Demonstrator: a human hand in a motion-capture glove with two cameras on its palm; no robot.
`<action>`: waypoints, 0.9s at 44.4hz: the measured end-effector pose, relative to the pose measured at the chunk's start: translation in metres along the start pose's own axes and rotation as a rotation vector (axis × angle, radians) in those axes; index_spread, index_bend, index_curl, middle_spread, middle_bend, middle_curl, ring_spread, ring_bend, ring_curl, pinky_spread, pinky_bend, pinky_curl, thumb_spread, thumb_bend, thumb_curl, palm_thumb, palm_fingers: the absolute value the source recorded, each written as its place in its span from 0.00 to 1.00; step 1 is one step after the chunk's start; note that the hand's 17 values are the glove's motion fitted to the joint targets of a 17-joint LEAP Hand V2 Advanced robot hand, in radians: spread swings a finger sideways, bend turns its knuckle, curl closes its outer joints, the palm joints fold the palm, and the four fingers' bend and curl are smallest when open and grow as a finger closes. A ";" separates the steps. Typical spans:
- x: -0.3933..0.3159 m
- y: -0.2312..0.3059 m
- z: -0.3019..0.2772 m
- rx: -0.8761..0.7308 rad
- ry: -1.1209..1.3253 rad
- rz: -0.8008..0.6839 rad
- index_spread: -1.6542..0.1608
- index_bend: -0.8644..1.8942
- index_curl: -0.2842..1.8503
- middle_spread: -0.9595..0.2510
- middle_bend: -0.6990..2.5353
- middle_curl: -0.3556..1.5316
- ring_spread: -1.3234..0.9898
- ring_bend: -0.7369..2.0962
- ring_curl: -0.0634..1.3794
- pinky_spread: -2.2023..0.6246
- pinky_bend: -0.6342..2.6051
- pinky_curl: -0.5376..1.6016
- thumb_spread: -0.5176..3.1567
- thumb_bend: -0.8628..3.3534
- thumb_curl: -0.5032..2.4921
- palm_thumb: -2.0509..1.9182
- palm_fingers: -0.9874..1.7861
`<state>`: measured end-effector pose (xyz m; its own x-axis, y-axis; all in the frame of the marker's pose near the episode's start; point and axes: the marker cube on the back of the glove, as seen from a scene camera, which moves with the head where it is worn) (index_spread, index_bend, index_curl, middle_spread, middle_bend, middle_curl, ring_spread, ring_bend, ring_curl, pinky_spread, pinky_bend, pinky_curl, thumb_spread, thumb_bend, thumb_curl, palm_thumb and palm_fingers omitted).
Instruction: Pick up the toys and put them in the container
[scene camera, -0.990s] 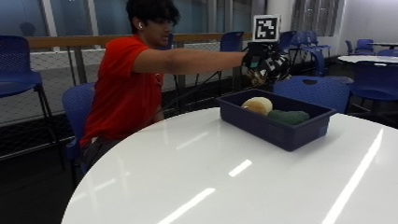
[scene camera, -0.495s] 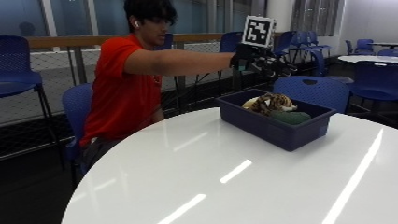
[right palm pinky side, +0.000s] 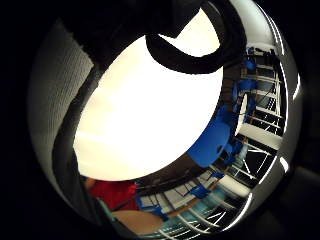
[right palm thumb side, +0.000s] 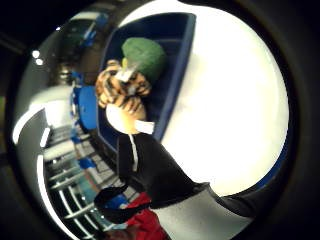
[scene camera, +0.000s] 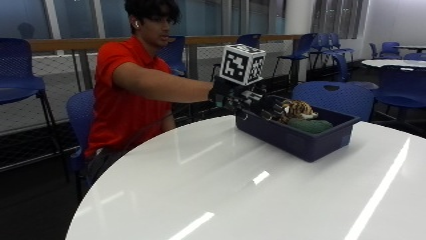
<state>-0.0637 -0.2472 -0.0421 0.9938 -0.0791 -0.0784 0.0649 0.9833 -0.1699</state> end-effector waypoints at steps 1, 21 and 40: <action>0.006 0.001 0.004 0.003 -0.004 0.006 0.72 0.37 0.23 0.72 0.26 0.38 0.57 0.34 0.25 0.81 0.48 0.42 0.41 0.18 0.27 0.48 0.30; 0.088 0.031 0.062 -0.011 -0.012 0.106 0.72 0.36 0.23 0.73 0.26 0.35 0.57 0.33 0.26 0.82 0.45 0.40 0.42 0.18 0.24 0.49 0.30; 0.154 0.079 0.065 0.008 -0.063 0.187 0.72 0.36 0.24 0.73 0.26 0.33 0.57 0.32 0.25 0.82 0.44 0.40 0.42 0.19 0.24 0.49 0.30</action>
<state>0.1008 -0.1708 -0.0034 0.9923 0.1153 -0.0459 -0.1210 0.9813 -0.1500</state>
